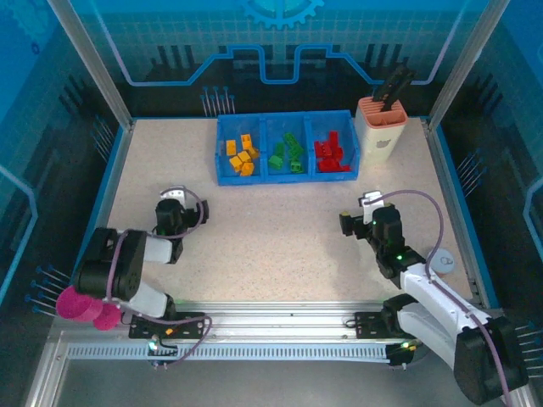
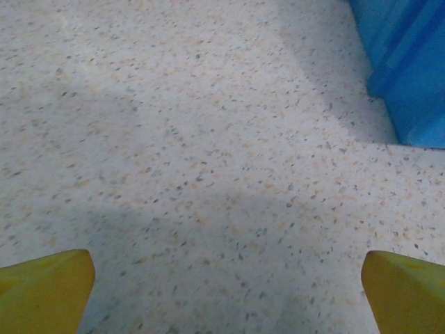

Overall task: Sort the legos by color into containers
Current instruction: Reset both arms

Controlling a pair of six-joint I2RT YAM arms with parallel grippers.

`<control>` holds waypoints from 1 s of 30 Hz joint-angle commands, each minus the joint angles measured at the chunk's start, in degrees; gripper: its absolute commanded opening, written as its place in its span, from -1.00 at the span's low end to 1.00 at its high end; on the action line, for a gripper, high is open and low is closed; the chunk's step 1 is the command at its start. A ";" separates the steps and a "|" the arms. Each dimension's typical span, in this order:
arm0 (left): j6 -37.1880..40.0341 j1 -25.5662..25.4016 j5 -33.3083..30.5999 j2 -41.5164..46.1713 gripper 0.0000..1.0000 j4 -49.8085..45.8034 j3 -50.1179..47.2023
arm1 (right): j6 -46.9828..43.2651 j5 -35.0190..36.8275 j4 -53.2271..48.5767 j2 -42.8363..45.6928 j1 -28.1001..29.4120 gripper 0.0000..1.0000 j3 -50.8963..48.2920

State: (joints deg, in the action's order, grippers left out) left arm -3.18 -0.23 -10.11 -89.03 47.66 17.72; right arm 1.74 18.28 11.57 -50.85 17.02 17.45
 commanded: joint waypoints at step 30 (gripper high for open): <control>2.21 0.48 5.28 0.22 0.99 5.09 3.97 | -2.90 -6.86 42.85 -37.82 -10.76 1.00 3.99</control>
State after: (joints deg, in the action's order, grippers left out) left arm -2.37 -0.05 -6.11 -89.21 51.57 20.86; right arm -2.24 11.70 55.20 -88.95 7.09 20.71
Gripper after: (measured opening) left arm 0.994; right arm 0.997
